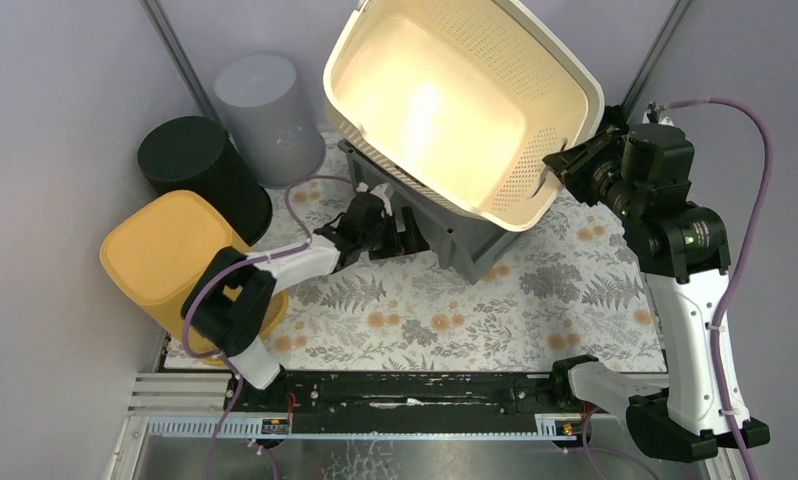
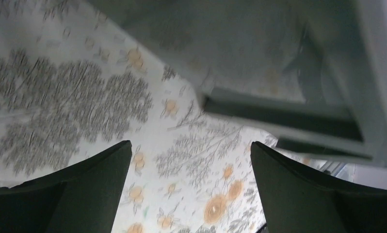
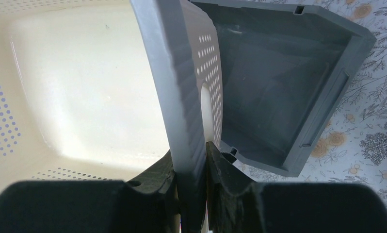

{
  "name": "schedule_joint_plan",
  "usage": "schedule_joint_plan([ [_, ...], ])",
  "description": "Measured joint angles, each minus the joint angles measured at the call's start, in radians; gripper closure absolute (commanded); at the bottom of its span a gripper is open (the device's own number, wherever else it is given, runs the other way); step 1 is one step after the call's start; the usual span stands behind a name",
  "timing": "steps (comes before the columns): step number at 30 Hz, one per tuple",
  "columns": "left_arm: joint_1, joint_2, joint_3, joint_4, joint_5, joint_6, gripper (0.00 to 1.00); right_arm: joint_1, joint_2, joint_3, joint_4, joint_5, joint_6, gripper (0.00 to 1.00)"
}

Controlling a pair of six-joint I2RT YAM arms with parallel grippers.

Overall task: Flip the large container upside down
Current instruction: Move the container to the center of the board.

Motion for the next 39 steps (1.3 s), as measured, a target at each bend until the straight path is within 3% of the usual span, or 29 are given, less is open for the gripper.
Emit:
schedule_joint_plan([
  [11, -0.001, 0.324, 0.34, 0.031, 0.038, 0.042, 0.0, 0.0, -0.063, -0.05, -0.002, -0.01, -0.027, 1.0],
  [24, -0.013, 0.689, 0.835, 0.047, 0.209, 0.067, 0.0, 0.0, -0.122, -0.068, -0.037, -0.007, -0.06, 1.0],
  [29, -0.018, 0.642, 0.807, 0.084, 0.237, 0.075, 0.0, 0.0, -0.127, -0.068, -0.039, -0.008, -0.064, 1.0],
  [39, 0.01, 0.287, 0.492, 0.105, 0.174, 0.036, 0.0, 0.0, -0.131, -0.068, -0.039, -0.009, -0.064, 1.0],
])
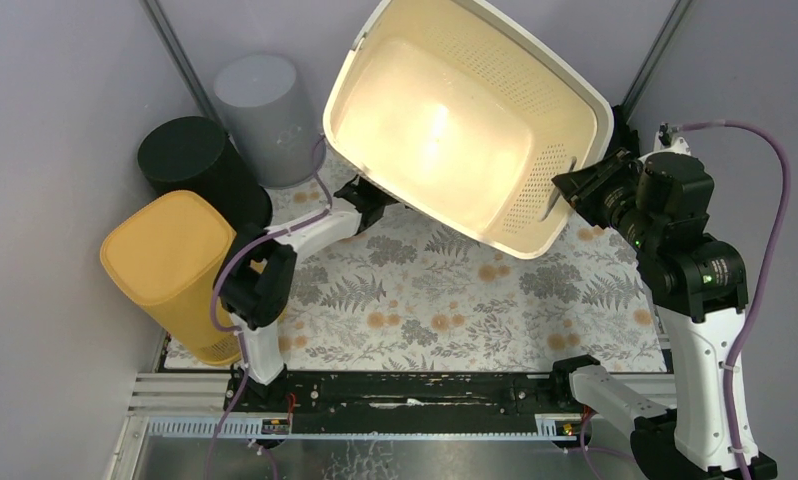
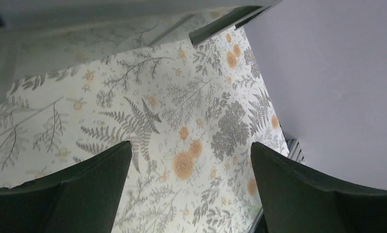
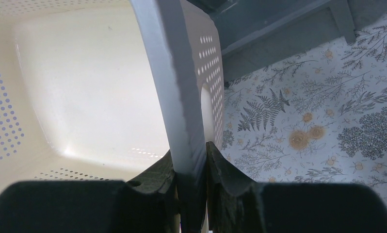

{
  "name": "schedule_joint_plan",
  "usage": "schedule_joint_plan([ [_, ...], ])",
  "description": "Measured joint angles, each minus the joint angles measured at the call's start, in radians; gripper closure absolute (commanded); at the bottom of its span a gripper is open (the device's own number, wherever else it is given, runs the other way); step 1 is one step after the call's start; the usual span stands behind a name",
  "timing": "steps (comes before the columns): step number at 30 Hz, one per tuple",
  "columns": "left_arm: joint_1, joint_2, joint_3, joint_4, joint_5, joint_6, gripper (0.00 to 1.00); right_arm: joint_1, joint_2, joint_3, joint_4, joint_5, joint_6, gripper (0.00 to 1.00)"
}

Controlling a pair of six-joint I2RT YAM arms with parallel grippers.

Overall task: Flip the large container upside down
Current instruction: Move the container to the center of the board.

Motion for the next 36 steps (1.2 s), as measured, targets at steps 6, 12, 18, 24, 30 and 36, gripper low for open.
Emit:
schedule_joint_plan([
  [6, -0.005, -0.172, -0.171, -0.034, -0.043, -0.023, 0.0, 0.0, 0.002, 0.016, -0.005, -0.006, -0.007, 1.0],
  [12, -0.007, -0.386, -0.393, -0.065, -0.067, -0.061, 0.0, 0.0, 0.006, 0.071, -0.027, 0.003, -0.069, 1.0],
  [18, -0.013, -0.56, -0.509, -0.121, -0.108, -0.065, 0.0, 0.0, 0.002, 0.087, -0.046, 0.048, -0.121, 1.0],
  [24, -0.035, -0.671, -0.562, -0.19, -0.137, -0.068, 0.0, 0.0, 0.002, 0.092, -0.058, 0.085, -0.167, 1.0],
  [30, -0.063, -0.772, -0.562, -0.266, -0.151, -0.067, 0.0, 0.0, -0.003, 0.092, -0.058, 0.124, -0.203, 1.0],
  [36, -0.076, -0.905, -0.551, -0.418, -0.19, -0.06, 0.0, 0.0, -0.027, 0.083, -0.053, 0.177, -0.245, 1.0],
])
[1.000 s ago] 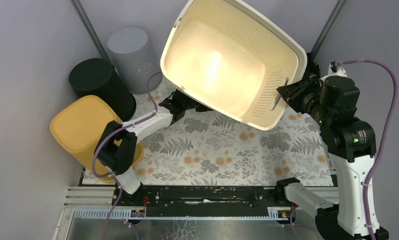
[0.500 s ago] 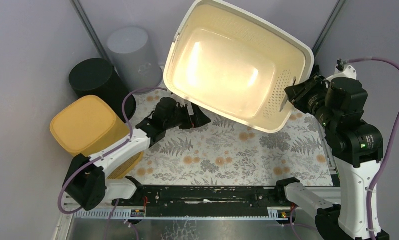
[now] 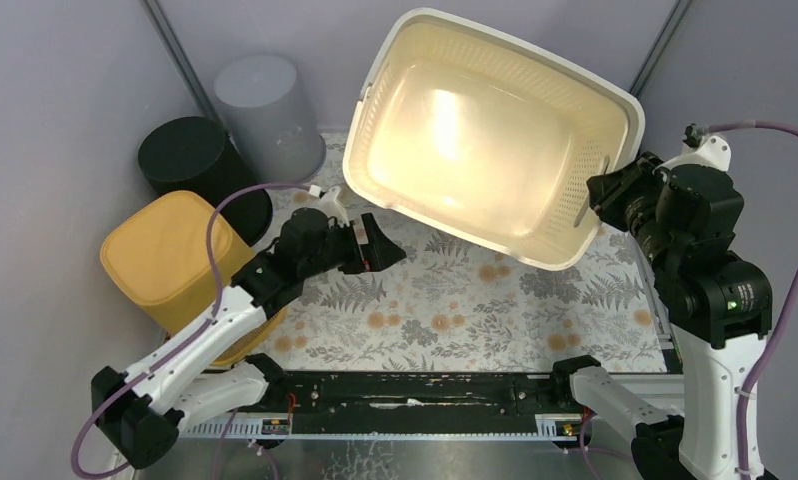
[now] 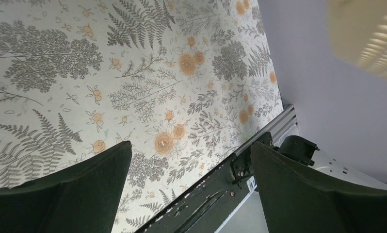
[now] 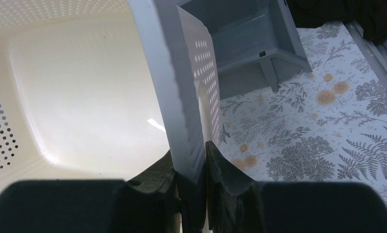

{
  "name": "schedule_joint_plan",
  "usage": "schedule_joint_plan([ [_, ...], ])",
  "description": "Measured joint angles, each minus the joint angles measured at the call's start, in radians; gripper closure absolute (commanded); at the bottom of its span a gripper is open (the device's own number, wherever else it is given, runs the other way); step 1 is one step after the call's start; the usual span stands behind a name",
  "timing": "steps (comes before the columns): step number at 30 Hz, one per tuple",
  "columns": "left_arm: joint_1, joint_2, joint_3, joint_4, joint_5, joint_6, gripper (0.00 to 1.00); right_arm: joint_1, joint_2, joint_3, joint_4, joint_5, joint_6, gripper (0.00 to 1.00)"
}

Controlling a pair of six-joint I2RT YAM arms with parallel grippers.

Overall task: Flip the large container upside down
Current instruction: Move the container to the center of the board, then turn the container upside down at the center of the board.

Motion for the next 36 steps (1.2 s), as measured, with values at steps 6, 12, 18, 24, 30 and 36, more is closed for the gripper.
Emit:
schedule_joint_plan([
  [6, -0.001, -0.105, 0.098, -0.161, -0.054, 0.023, 0.0, 0.0, -0.044, -0.064, 0.025, 0.03, -0.023, 1.0],
  [12, -0.001, -0.203, 0.148, -0.271, -0.088, 0.031, 0.0, 0.0, -0.069, -0.151, 0.077, 0.034, -0.051, 1.0],
  [18, -0.001, -0.21, 0.264, -0.376, -0.113, 0.062, 0.0, 0.0, -0.103, -0.25, 0.147, 0.035, -0.09, 1.0],
  [24, -0.002, -0.194, 0.456, -0.463, -0.144, 0.106, 0.0, 0.0, -0.167, -0.376, 0.237, 0.034, -0.115, 1.0],
  [30, -0.002, -0.194, 0.534, -0.481, -0.166, 0.131, 0.0, 0.0, -0.227, -0.529, 0.354, 0.022, -0.131, 1.0],
  [36, -0.002, -0.143, 0.532, -0.491, -0.187, 0.152, 0.0, 0.0, -0.27, -0.691, 0.479, -0.005, -0.152, 1.0],
])
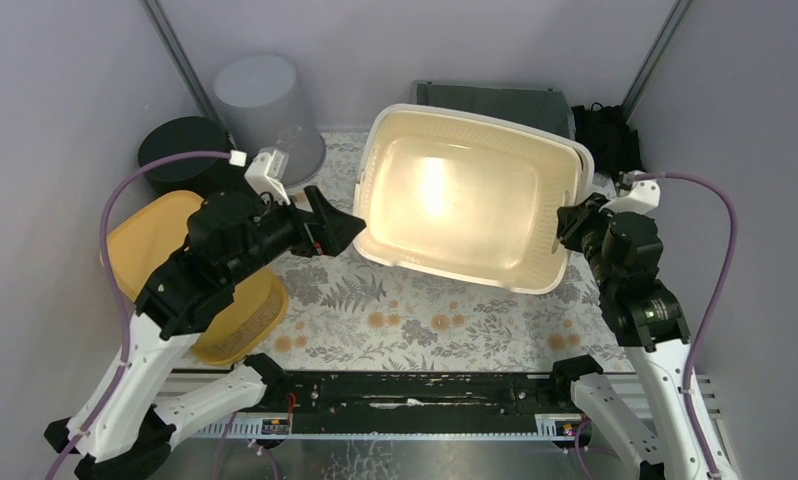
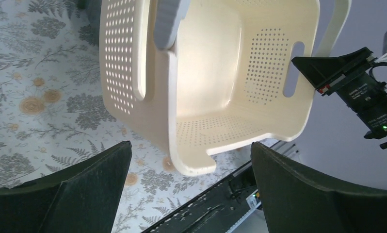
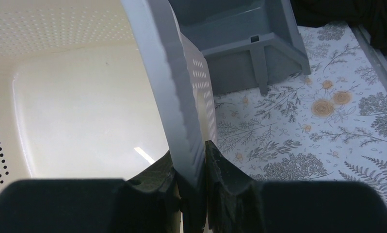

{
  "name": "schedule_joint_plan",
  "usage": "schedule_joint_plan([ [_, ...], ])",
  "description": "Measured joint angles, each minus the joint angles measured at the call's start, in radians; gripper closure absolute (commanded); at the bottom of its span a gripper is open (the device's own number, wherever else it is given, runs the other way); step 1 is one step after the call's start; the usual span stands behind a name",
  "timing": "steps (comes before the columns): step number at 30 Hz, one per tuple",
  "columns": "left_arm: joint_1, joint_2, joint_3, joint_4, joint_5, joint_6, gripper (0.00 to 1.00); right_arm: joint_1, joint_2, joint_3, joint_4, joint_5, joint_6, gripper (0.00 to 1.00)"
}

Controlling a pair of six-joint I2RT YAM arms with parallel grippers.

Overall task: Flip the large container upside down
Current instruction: Turn the container upside down at the center of the board.

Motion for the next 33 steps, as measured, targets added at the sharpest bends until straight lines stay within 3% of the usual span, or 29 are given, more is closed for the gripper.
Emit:
schedule_joint_plan([
  [14, 0.005, 0.141, -0.008, 0.01, -0.106, 0.111, 0.0, 0.0, -0.009, -0.258, 0.248, -0.09, -0.014, 1.0],
  [19, 0.035, 0.158, -0.082, 0.073, -0.11, 0.119, 0.0, 0.0, 0.006, -0.314, 0.324, -0.106, -0.014, 1.0],
  [27, 0.042, 0.098, -0.285, 0.179, -0.111, 0.111, 0.0, 0.0, 0.035, -0.378, 0.415, -0.109, -0.016, 1.0],
  [33, 0.042, -0.017, -0.343, 0.201, -0.109, 0.092, 0.0, 0.009, 0.078, -0.405, 0.477, -0.099, -0.022, 1.0],
])
